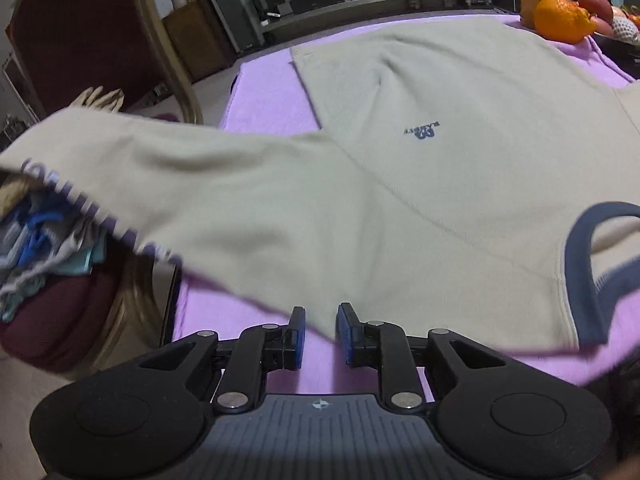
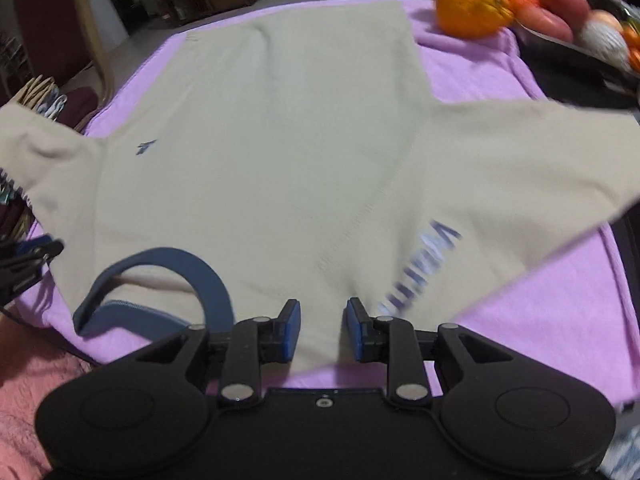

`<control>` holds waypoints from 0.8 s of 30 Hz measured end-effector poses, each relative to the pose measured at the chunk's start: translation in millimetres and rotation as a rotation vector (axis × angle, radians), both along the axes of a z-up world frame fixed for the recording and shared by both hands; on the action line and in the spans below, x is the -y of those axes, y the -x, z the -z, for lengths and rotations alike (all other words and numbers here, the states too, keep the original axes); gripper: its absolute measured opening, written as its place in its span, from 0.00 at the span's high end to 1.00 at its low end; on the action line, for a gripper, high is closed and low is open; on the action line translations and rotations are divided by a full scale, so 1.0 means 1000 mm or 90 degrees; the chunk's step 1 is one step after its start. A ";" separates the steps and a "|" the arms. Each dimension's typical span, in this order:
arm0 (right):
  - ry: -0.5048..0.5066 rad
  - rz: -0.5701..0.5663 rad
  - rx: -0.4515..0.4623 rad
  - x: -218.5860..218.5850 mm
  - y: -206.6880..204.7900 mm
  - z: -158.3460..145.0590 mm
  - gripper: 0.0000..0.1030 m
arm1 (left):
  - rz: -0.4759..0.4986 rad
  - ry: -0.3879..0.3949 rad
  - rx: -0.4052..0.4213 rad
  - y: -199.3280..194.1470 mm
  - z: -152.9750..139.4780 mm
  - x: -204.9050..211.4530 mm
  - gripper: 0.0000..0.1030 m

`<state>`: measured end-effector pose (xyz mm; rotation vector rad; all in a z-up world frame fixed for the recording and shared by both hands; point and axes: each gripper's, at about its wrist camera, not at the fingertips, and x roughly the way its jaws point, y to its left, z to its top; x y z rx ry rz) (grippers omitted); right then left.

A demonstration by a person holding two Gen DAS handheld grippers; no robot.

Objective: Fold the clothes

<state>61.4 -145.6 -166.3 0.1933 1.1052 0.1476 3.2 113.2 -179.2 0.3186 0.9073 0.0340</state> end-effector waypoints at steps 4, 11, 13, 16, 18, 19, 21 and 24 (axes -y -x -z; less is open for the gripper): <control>-0.057 0.066 0.007 0.023 0.009 -0.012 0.68 | -0.021 0.060 0.016 0.022 -0.021 -0.012 0.80; -0.110 0.084 0.032 0.018 0.007 -0.025 0.67 | -0.013 0.169 0.007 0.005 -0.034 0.012 0.80; -0.104 0.037 0.032 -0.004 0.002 -0.020 0.68 | 0.031 0.150 0.003 0.002 -0.029 0.038 0.78; -0.084 -0.018 0.008 -0.028 0.000 -0.006 0.68 | 0.063 0.128 -0.027 0.000 -0.010 0.063 0.78; -0.071 -0.040 -0.008 -0.036 0.002 0.001 0.69 | 0.071 0.115 -0.051 0.000 0.002 0.071 0.77; -0.064 -0.045 -0.008 -0.036 0.004 0.001 0.69 | 0.073 0.113 -0.055 0.001 0.000 0.071 0.77; -0.066 -0.038 -0.020 -0.031 0.006 -0.006 0.69 | 0.073 0.124 -0.072 0.001 -0.004 0.068 0.77; -0.083 -0.019 -0.018 -0.021 0.007 -0.019 0.69 | 0.056 0.153 -0.073 -0.003 -0.017 0.053 0.76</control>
